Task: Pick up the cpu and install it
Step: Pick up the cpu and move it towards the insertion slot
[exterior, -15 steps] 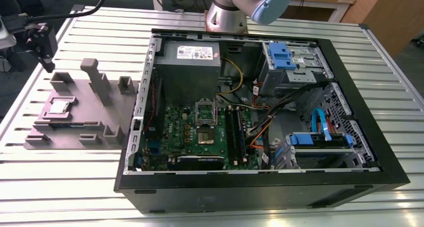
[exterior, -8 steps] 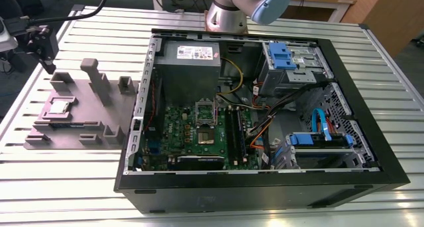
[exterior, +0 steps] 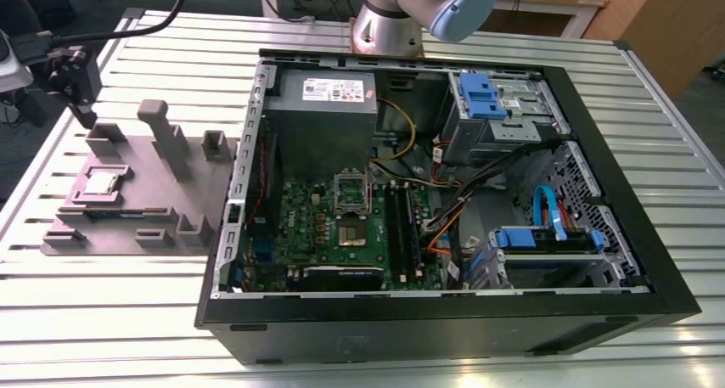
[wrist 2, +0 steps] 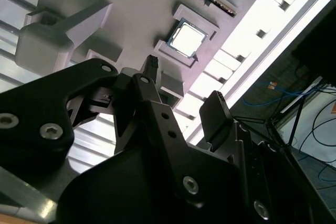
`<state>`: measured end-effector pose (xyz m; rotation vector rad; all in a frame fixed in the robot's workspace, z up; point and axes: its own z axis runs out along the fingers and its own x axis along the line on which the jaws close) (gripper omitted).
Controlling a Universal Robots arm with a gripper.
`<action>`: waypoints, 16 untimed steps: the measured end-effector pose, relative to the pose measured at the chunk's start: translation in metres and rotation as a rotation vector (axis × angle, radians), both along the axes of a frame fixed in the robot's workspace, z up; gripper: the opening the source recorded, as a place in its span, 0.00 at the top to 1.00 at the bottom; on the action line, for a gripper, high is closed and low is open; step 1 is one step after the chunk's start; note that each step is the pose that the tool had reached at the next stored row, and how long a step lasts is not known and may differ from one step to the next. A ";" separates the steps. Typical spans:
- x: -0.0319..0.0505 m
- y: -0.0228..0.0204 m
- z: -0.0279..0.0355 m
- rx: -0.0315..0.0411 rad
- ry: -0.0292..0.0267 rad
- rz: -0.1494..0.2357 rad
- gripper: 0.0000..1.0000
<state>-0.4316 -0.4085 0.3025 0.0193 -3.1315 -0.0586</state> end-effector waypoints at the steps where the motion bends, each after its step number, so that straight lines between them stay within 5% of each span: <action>1: 0.0000 0.0000 -0.0002 0.0000 0.0000 0.000 0.41; 16: 0.0011 0.0000 -0.0031 0.0000 0.0001 0.000 0.41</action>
